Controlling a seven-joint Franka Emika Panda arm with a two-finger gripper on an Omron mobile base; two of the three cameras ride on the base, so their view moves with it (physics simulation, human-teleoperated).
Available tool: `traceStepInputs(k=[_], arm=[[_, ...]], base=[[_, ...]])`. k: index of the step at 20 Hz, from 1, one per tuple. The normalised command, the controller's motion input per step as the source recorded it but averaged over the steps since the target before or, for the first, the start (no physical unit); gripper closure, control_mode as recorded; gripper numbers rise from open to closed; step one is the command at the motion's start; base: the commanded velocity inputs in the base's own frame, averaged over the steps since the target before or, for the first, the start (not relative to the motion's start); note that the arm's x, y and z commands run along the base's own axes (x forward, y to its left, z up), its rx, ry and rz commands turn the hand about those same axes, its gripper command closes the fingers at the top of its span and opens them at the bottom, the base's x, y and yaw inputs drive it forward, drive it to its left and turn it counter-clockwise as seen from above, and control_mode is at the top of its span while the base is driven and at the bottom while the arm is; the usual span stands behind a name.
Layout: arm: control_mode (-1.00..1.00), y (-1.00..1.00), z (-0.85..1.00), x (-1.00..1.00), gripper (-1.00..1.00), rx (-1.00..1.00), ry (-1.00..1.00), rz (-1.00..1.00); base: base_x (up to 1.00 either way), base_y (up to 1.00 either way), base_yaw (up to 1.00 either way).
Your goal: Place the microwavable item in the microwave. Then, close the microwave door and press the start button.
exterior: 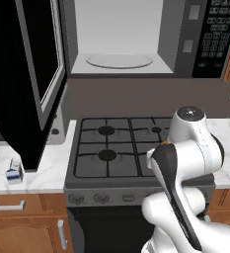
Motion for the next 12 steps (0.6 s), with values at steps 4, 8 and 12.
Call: traceStepInputs(k=[4,8,12], arm=[[1.00,0.00,0.00,0.00,1.00,0.00,0.00,0.00],[-1.00,-0.05,0.14,0.00,1.00,0.00,-0.06,0.00],[-1.00,-0.09,0.73,0.00,1.00,0.00,-0.19,0.00]], base=[[0.02,-0.05,0.00],[0.00,-0.04,0.00],[0.00,0.00,0.00]])
